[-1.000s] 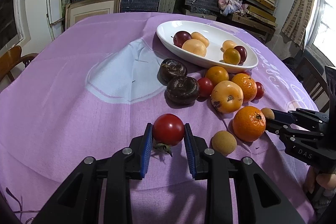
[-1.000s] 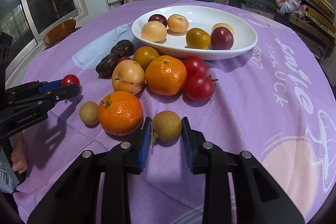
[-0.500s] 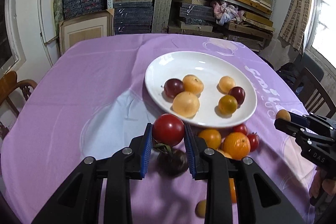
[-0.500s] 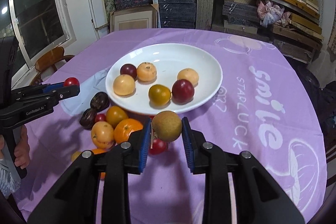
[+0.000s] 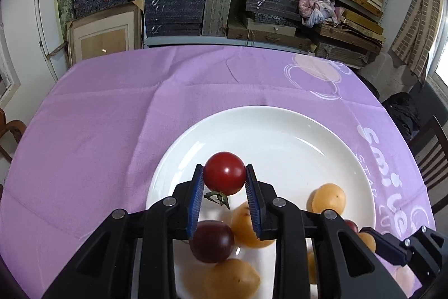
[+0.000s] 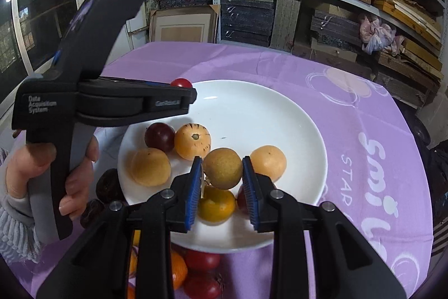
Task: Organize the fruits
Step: 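Carry the tomato and brown fruit over the white plate and open both tools, then move the left tool to the dark purple fruit and close on it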
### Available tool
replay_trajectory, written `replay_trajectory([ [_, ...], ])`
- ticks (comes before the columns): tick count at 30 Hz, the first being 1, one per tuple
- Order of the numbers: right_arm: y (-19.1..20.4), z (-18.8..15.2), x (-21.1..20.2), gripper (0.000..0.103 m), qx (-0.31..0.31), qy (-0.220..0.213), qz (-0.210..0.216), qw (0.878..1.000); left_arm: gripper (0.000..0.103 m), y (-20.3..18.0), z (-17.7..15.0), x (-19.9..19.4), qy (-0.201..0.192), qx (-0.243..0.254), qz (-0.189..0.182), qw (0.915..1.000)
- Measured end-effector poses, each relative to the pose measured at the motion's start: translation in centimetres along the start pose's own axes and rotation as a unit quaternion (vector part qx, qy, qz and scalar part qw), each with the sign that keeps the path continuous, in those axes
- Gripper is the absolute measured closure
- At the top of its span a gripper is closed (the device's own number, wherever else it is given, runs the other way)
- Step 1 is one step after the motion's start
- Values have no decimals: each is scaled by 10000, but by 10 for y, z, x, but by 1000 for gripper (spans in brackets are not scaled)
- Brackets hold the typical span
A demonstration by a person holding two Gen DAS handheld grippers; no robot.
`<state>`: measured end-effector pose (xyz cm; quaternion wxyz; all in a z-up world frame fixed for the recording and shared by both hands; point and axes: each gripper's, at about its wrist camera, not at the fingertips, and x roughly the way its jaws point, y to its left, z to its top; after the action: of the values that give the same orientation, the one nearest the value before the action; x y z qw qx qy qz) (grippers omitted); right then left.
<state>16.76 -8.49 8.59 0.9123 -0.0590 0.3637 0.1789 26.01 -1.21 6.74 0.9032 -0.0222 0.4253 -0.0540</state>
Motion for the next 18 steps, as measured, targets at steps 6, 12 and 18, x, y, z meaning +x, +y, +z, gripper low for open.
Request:
replay_trajectory([
  [6,8,13,33,69,-98,170,-4,9998,73,8,3,18,170,-113,15,9998],
  [12,8,9,25,61,-43,23,-51,10000,69,14,-4,6,123,-126,5,9998],
  [18,-7,-20,-42,30,112,-443,-212,9987,64,30,-27,-41,-95,-124,99,9998],
])
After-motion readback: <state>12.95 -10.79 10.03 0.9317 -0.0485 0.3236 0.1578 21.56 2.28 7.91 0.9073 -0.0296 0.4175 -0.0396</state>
